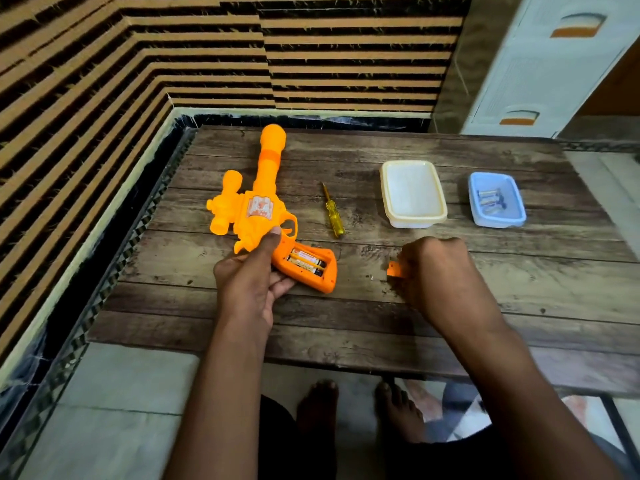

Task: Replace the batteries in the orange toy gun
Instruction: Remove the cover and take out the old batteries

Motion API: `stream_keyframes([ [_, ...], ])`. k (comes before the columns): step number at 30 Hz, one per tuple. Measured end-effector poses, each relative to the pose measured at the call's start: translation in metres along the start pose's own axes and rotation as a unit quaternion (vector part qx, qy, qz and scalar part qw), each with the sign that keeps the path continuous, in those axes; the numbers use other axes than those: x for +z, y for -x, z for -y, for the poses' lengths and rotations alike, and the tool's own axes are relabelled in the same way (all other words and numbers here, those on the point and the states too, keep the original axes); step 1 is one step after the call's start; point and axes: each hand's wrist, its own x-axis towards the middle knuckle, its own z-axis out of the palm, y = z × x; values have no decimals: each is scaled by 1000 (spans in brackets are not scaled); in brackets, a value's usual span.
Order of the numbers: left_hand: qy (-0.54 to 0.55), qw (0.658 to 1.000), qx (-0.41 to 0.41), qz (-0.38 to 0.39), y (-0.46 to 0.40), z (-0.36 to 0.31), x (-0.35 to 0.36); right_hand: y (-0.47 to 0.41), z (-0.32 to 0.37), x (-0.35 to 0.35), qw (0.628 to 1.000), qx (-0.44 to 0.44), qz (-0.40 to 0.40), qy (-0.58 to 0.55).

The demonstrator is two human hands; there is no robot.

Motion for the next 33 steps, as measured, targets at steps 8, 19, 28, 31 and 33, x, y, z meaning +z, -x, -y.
stream_keyframes([
  [8,-2,1000,-8,1,-5,2,-1,2,4,-3,996,14,77,-37],
  [19,5,1000,-19,-1,-11,5,-6,-29,40,14,979,-166,-11,-118],
  [28,20,999,-30,0,-12,5,-7,-59,60,47,994,-102,14,-45],
  [31,23,999,-38,-1,-12,4,-7,-54,58,40,996,-84,-14,-30],
  [33,19,999,-37,-1,-12,5,-7,-49,57,36,997,-59,-27,-32],
])
